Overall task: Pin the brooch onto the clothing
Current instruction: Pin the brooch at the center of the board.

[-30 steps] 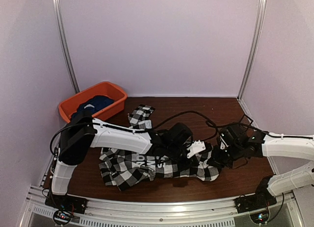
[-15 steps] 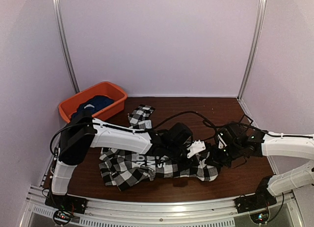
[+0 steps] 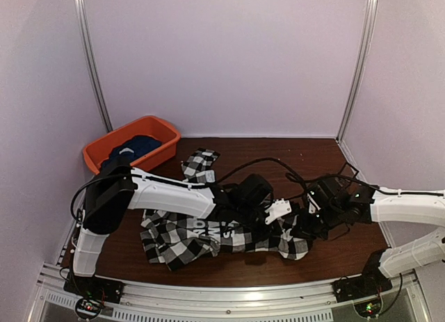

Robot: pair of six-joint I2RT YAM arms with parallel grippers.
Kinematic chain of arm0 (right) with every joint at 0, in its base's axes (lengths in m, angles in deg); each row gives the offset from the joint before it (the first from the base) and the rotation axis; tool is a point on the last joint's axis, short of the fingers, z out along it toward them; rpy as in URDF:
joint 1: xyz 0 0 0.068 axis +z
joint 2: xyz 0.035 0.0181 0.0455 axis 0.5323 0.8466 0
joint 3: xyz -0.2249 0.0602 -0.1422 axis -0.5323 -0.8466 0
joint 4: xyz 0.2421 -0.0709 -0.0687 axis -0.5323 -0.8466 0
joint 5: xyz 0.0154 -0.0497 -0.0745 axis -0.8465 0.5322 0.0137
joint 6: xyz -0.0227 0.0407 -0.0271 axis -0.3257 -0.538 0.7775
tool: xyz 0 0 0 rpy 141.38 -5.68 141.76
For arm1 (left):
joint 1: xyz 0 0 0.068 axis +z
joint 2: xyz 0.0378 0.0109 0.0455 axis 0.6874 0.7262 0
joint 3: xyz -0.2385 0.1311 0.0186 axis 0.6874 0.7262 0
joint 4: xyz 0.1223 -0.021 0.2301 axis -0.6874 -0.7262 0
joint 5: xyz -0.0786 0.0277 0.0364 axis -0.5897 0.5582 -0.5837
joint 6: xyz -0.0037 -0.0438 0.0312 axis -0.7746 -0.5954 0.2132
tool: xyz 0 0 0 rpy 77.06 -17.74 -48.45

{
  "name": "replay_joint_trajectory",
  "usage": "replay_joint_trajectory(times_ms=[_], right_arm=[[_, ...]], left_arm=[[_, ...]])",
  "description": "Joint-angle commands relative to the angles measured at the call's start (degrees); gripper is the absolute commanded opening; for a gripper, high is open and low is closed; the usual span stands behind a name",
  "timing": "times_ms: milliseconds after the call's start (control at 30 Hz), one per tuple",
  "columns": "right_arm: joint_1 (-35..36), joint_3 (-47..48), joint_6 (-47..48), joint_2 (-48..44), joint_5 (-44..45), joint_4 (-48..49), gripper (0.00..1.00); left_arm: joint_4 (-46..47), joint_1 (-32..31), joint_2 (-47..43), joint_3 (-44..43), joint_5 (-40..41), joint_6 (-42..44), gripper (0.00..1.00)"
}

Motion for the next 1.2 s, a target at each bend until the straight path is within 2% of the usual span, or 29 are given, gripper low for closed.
replay_joint_trajectory(times_ms=[0,467,1167], right_arm=[[1.60,2.48,1.29,-0.35,-0.61,0.75,0.00],[4.09,4.99,1.94,0.24,-1.36,0.31,0.00],[8.28,7.15,2.83,1.84,-3.73,6.42,0.00]], left_arm=[[2.44,-0.67,-1.10,0.30,1.33,0.35,0.00],[2.15,-0.66,-0.82,0.47,1.74,0.44,0.00],[3.18,-0.68,-0.75,1.42,-0.67,0.35,0.00]])
